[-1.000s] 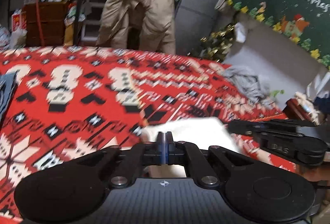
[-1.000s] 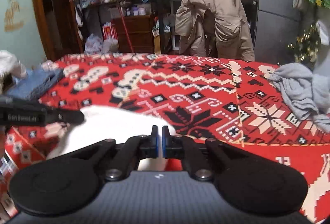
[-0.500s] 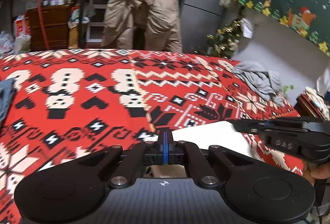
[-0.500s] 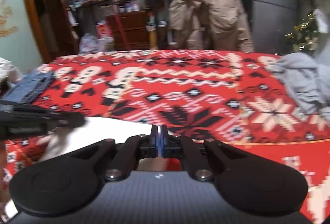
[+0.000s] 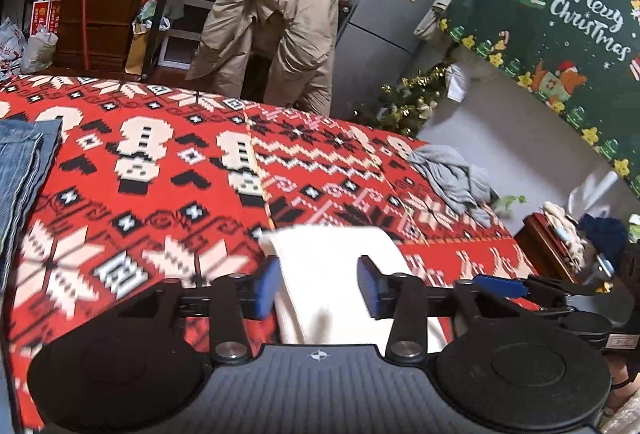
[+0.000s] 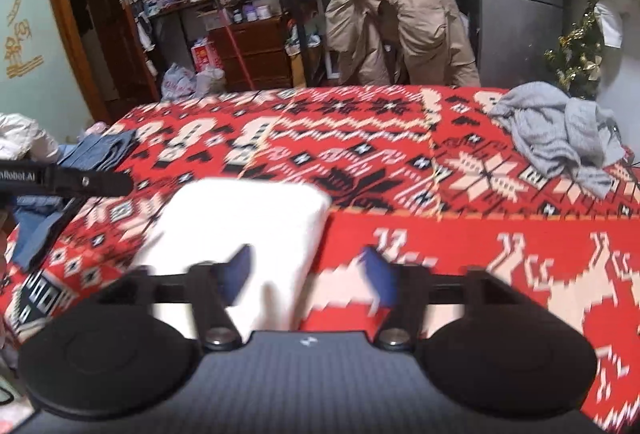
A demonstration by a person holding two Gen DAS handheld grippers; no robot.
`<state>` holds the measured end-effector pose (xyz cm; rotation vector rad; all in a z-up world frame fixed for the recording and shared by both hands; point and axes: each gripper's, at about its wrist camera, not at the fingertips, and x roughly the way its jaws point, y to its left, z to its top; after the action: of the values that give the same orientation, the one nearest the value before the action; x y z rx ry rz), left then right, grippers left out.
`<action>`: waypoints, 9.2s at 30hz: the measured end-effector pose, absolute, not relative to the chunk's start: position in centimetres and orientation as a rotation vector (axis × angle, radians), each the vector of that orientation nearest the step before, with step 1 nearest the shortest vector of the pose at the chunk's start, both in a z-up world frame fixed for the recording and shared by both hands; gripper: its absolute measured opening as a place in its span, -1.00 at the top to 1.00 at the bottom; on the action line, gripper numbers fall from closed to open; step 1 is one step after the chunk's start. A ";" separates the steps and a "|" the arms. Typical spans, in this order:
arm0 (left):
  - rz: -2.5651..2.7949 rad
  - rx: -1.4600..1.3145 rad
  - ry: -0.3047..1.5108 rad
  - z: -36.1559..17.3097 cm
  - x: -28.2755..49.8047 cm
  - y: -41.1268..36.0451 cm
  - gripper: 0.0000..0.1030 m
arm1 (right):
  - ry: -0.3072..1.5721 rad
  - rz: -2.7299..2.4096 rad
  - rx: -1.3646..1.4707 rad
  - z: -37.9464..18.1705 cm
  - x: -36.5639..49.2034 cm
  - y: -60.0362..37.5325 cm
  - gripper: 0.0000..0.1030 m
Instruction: Fold clothes
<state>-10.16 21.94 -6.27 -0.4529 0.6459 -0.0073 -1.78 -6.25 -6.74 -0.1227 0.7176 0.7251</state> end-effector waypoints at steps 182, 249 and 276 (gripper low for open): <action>0.005 -0.730 0.847 -11.1 -13.9 21.7 0.92 | 0.852 0.954 -0.506 -8.8 4.1 15.3 0.73; -0.074 -0.746 0.873 -12.0 -15.8 20.9 0.83 | 0.795 1.107 -0.473 -7.7 -3.8 8.1 0.86; -0.094 -0.569 0.815 -7.9 -12.9 19.5 0.72 | 0.874 1.043 -0.335 -8.3 -9.5 -0.3 0.81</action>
<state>-12.85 19.50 -7.86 -0.5690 0.8152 -0.0943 -9.47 -0.26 -8.26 -0.3355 0.8740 1.0431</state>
